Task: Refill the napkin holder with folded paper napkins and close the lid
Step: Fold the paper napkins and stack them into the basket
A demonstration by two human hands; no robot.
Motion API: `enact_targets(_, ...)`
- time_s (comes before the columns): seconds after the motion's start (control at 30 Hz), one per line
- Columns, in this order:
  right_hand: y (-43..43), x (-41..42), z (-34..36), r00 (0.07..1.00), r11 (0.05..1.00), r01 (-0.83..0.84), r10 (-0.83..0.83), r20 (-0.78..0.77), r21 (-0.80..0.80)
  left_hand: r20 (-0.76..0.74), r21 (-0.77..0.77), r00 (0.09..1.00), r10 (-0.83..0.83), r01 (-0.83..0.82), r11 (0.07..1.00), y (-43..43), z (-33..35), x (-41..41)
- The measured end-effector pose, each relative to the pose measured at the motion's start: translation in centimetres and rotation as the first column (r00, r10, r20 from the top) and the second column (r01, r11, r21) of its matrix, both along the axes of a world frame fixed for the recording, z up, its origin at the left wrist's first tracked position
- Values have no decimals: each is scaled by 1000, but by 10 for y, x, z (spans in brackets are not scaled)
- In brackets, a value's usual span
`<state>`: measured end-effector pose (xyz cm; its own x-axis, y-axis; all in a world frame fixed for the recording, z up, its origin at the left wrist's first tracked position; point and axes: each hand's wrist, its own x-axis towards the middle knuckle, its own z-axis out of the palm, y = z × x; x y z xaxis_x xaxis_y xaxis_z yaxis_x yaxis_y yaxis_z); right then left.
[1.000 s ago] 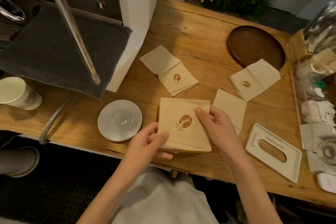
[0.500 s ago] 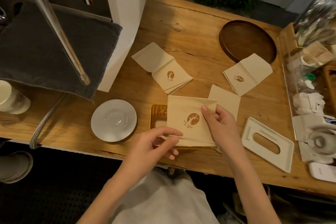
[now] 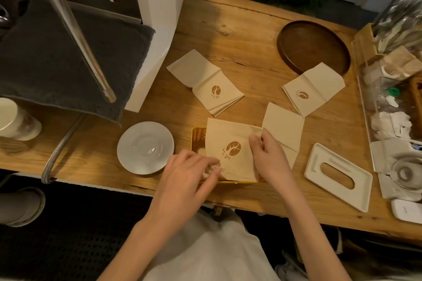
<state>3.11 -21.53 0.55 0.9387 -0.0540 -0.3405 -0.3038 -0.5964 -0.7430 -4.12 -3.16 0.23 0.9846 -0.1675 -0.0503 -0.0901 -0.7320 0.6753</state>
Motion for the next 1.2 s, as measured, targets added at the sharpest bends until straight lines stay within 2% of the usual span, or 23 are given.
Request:
enact_targets(0.2, 5, -2, -12, 996, 987, -87, 85, -22, -132, 70, 256, 994, -81, 61, 965, -3, -7, -8)
enact_targets(0.43, 11, 5, -20, 980, 956, -190, 173, -97, -223, 28, 409, 992, -120, 98, 907, -7, -6, -4)
enact_targets(0.73, 20, 12, -26, 955, 911, -267, 206, -214, -313, -33, 487, 997, -69, 76, 870, -18, -3, -1)
enact_targets(0.9, 21, 7, -24, 959, 873, -280, 240, -149, -399, -92, 527, 995, -50, 91, 845, -24, -1, -3)
enact_targets(0.97, 20, 8, -24, 956, 874, -290, 245, -163, -390, -89, 531, 995, -43, 84, 843, -27, -1, -4)
enact_targets(1.13, 20, 17, -28, 935, 916, -270, 176, -309, -297, -74, 537, 996, -53, 85, 839, -25, -4, -5)
enact_targets(1.2, 19, 18, -30, 939, 932, -240, 150, -310, -273, -86, 527, 993, -81, 114, 842, -24, -7, -4)
